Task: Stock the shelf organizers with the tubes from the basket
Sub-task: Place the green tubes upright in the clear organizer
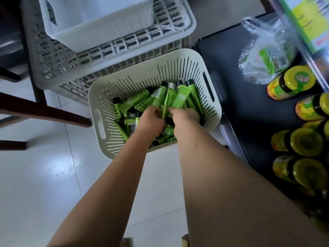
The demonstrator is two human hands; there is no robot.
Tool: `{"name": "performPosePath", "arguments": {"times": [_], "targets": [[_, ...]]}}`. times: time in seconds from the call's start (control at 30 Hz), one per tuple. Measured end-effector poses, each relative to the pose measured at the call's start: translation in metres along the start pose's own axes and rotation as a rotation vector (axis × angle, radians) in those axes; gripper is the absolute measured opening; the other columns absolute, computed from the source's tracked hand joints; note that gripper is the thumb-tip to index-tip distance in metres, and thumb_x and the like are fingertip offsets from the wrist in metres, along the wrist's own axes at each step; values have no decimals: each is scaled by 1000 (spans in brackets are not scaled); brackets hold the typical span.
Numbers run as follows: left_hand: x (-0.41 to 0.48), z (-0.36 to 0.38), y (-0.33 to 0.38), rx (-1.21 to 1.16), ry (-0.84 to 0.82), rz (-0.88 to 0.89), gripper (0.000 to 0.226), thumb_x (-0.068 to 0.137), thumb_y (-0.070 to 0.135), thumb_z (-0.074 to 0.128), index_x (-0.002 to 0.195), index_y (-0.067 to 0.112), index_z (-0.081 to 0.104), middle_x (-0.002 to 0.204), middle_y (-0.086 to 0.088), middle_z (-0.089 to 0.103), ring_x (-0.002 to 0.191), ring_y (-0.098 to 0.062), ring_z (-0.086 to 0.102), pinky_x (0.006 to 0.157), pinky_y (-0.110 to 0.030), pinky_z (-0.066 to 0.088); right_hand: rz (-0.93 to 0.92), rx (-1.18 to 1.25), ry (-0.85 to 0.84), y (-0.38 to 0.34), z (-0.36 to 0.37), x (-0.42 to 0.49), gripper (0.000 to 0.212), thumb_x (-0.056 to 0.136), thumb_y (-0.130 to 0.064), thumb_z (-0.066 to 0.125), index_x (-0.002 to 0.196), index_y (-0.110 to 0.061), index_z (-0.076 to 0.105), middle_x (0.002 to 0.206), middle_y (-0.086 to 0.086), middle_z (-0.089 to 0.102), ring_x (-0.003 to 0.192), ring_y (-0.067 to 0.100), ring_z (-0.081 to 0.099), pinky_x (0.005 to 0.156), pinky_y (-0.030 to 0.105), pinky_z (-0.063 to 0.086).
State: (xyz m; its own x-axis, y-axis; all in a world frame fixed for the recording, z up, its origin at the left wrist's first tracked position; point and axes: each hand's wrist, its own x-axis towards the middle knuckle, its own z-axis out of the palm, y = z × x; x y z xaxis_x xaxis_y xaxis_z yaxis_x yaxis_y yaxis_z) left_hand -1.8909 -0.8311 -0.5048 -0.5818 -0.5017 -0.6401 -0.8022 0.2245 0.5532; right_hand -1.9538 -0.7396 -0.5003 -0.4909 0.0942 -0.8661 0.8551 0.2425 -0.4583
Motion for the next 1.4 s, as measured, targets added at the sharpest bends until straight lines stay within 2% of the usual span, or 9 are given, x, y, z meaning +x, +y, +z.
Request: {"name": "performPosePath", "arguments": {"times": [0.07, 0.17, 0.37, 0.43, 0.57, 0.7, 0.93, 1.2, 1.4], "targets": [[-16, -12, 6, -201, 24, 19, 31, 85, 6, 74, 110, 18, 60, 102, -5, 70, 84, -26, 70, 58, -32, 53, -170, -3, -34, -4, -6, -20, 22, 80, -25, 84, 97, -16, 73, 89, -3, 73, 81, 23, 68, 68, 27, 52], [-55, -33, 21, -528, 28, 38, 28, 86, 1, 75, 106, 14, 62, 101, -6, 72, 79, -21, 72, 57, -29, 52, -348, 0, -65, -10, -24, -57, 60, 79, -28, 86, 133, -15, 64, 125, 0, 70, 106, 21, 68, 91, 34, 56], [-144, -63, 94, -857, -86, 315, 24, 93, -1, 65, 115, 8, 62, 101, -8, 77, 89, -24, 73, 74, -33, 56, -677, 126, -104, -58, -81, -147, 9, 79, -33, 83, 88, -36, 79, 85, -8, 77, 87, 16, 71, 91, 47, 59], [-175, -67, 121, -880, -152, 414, 25, 94, 2, 63, 117, 11, 64, 102, -11, 76, 93, -28, 74, 80, -38, 54, -811, 137, -71, -68, -108, -180, 18, 86, -27, 77, 77, -42, 77, 83, -6, 77, 83, 15, 69, 90, 45, 59], [-243, -59, 165, -896, -277, 573, 21, 96, 5, 62, 114, 13, 66, 96, -5, 75, 85, -19, 72, 77, -37, 56, -990, 348, 46, -64, -167, -242, 13, 95, -16, 68, 88, -25, 76, 81, -7, 75, 74, 7, 64, 74, 28, 54], [-312, -34, 200, -847, -370, 675, 21, 95, 4, 64, 113, 13, 68, 97, -11, 75, 82, -19, 72, 70, -32, 58, -1030, 563, 166, -42, -226, -294, 12, 98, -14, 62, 97, -16, 74, 76, -6, 68, 70, 14, 56, 65, 30, 48], [-434, 23, 231, -688, -711, 911, 25, 92, -1, 66, 115, 8, 70, 98, -13, 77, 83, -19, 70, 69, -28, 57, -1158, 657, 383, 27, -366, -374, 18, 89, -19, 65, 102, -22, 77, 103, 4, 76, 99, 27, 69, 102, 63, 48], [-561, 141, 234, -498, -1051, 1123, 20, 91, -1, 70, 99, 17, 69, 73, 8, 73, 68, -4, 58, 60, -15, 42, -1099, 648, 811, 154, -517, -440, 18, 98, -2, 56, 111, -5, 68, 95, 15, 76, 83, 25, 76, 80, 41, 63], [-606, 228, 224, -310, -1126, 1358, 34, 87, -12, 68, 109, 14, 67, 91, -6, 76, 83, -11, 66, 77, -23, 52, -1054, 788, 954, 238, -573, -447, 19, 100, -2, 51, 115, 0, 63, 99, 21, 75, 87, 35, 74, 94, 61, 54]]}}
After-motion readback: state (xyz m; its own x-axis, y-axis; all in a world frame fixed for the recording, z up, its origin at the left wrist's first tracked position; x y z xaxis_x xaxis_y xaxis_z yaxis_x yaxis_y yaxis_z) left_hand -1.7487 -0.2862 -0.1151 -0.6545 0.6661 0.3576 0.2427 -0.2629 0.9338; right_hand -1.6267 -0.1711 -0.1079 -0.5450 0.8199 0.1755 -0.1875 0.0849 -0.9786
